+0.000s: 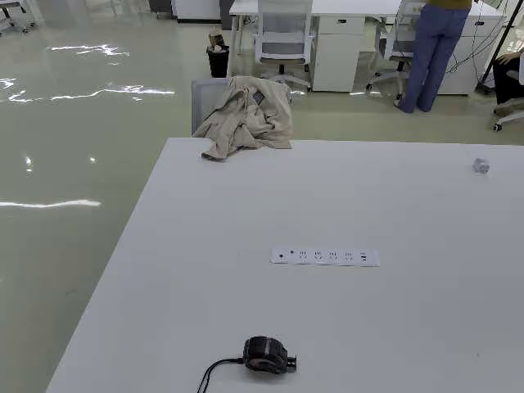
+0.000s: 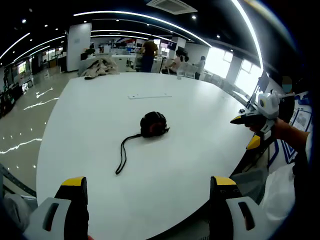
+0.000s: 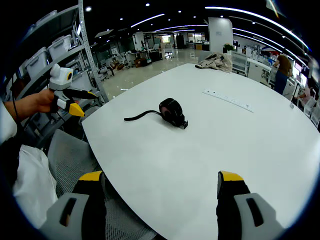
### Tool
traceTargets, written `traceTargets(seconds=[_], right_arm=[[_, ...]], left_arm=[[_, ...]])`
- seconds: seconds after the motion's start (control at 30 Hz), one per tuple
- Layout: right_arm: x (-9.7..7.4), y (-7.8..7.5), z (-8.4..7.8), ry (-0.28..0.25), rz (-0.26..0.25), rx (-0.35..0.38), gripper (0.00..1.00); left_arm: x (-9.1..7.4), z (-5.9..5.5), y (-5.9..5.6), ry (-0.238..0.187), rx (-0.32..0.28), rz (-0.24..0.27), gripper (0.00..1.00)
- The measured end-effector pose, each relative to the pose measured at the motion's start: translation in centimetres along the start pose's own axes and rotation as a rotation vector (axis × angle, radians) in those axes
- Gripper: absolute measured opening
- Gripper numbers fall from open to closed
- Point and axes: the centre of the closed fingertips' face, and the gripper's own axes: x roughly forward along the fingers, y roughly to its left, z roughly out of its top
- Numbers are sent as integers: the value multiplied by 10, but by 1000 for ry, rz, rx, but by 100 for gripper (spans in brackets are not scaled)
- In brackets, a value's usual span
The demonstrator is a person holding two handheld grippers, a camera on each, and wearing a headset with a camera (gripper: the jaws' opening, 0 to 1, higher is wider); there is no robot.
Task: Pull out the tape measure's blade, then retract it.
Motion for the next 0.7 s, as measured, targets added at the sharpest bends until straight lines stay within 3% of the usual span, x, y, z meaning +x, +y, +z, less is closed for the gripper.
traceTargets(seconds=[0.7], right_arm=[[2,-8,8,17,1,-2,95]], left_arm=[[5,1,5,25,-10,-9,99]])
